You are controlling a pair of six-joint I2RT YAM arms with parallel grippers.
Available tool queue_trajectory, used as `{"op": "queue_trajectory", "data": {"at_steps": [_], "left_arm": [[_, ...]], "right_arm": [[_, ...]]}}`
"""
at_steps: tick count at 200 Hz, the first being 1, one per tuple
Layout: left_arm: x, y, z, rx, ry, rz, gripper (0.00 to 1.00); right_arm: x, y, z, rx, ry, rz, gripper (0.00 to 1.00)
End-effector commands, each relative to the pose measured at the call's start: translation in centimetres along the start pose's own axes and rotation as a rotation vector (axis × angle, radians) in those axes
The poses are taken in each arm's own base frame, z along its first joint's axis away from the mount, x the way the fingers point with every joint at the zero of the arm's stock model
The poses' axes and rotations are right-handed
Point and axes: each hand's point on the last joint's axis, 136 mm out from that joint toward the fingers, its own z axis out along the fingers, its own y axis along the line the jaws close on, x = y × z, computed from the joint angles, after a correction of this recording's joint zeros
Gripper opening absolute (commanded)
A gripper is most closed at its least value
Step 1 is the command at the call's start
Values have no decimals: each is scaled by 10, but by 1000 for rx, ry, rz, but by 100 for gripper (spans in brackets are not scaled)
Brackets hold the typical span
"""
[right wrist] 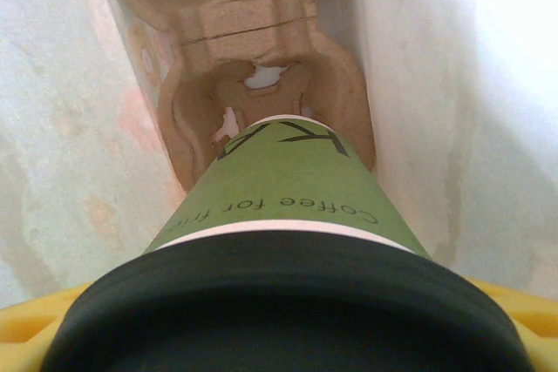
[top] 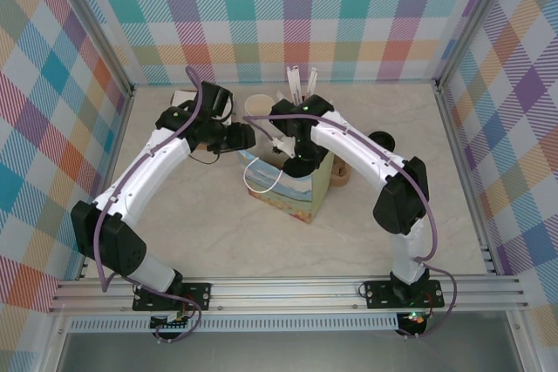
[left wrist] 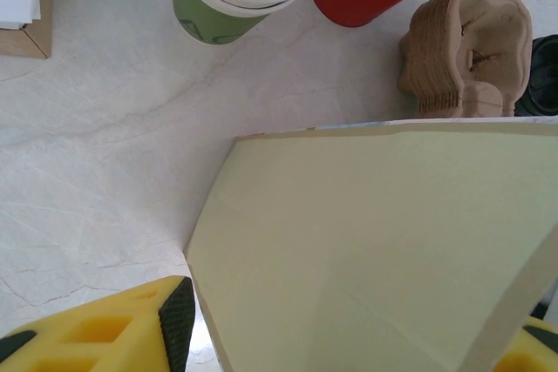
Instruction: Pack the takeout coffee
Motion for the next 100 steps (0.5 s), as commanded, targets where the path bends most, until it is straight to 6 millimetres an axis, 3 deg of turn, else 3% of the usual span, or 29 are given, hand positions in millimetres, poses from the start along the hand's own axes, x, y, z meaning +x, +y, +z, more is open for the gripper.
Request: {"op": "queue_trajectory", "data": {"at_steps": [1,100], "left_arm": [[-8,6,-4,-18,-4,-5,54],[-6,10,-4,-36,0,6,56]], "right_arm": [[10,-1,-3,2,18,-31,79],[4,6,3,-38,-10,-38,78]]}}
